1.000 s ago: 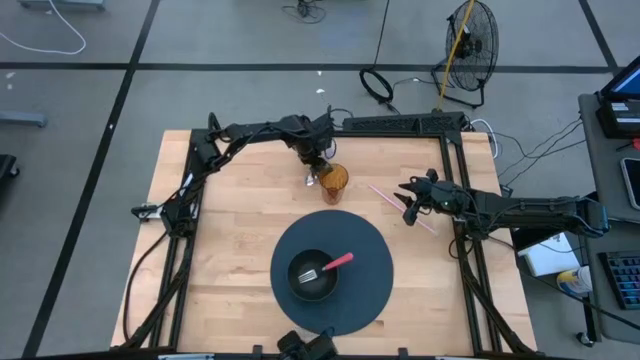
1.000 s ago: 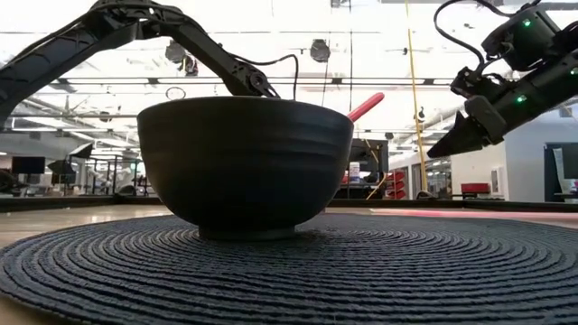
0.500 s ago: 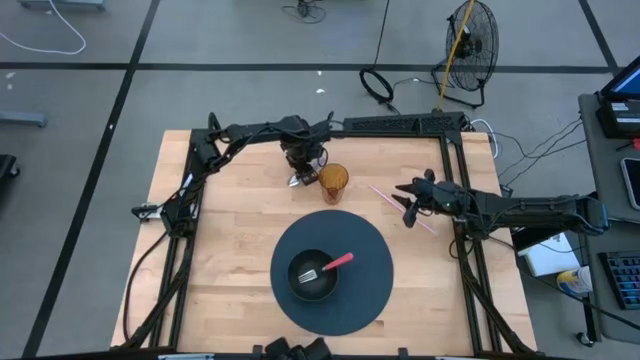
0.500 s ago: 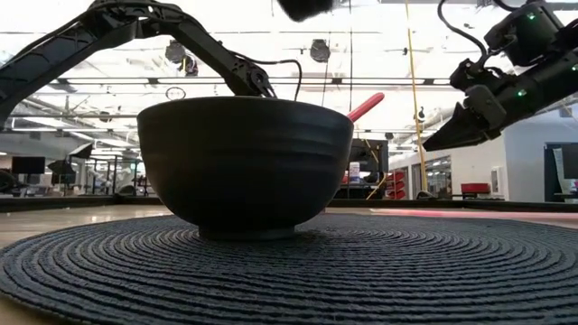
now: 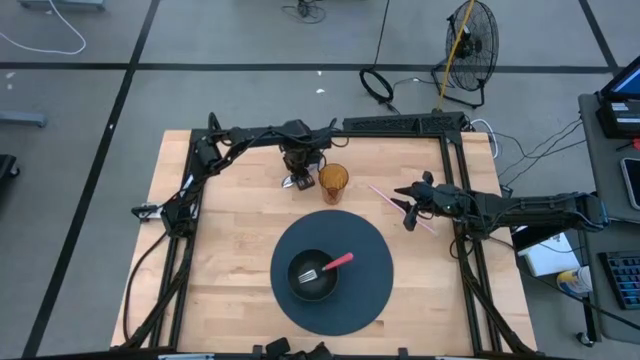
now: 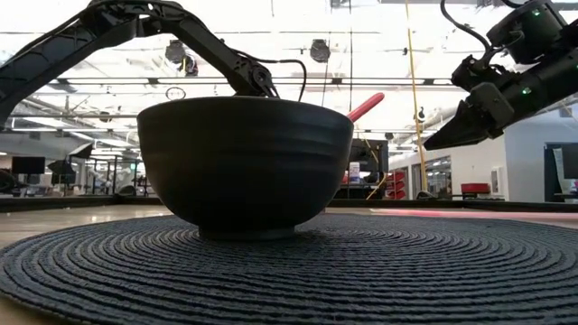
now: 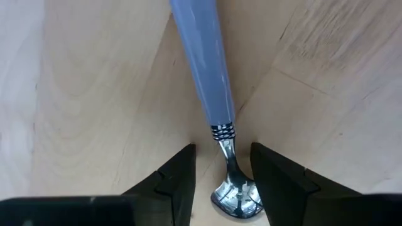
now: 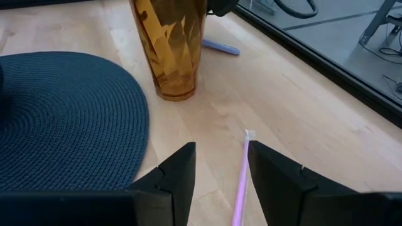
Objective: Pick & Place Utensil
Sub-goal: Put the violet spoon into the black bowl
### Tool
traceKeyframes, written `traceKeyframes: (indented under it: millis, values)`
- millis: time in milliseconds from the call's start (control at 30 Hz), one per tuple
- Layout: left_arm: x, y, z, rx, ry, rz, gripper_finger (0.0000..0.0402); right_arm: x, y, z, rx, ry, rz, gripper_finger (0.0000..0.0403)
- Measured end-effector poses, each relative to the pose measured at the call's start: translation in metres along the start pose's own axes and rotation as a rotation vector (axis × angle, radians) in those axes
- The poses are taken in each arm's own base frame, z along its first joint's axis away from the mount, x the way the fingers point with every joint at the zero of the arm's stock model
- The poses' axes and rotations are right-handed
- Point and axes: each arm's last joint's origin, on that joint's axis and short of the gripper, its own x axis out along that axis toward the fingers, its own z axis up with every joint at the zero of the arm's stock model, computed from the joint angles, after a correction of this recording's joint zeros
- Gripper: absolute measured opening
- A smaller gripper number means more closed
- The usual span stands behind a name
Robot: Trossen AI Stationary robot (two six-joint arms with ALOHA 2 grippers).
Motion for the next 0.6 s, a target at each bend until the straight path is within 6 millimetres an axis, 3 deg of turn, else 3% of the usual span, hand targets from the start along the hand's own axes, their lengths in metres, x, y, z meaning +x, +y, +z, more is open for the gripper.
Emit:
traceKeyframes:
  millis: [100,433,600]
  values:
    - [0.0000,-0.0001,0.0004,0.008,-0.003,0.002,0.0138,0.0000,0.0000,0.0000,-0.003,0.000,0.000,0.0144]
    - [0.0007,0.0014,0.0021,0.010,-0.019,0.014,0.0015,0.0000,0.0000,0.0000,-0.003,0.000,0.000,0.0144]
    - [0.0010,0.0050,0.0023,-0.015,-0.024,0.015,0.0022,0.0000,0.0000,-0.0001,-0.003,0.001,0.000,0.0144]
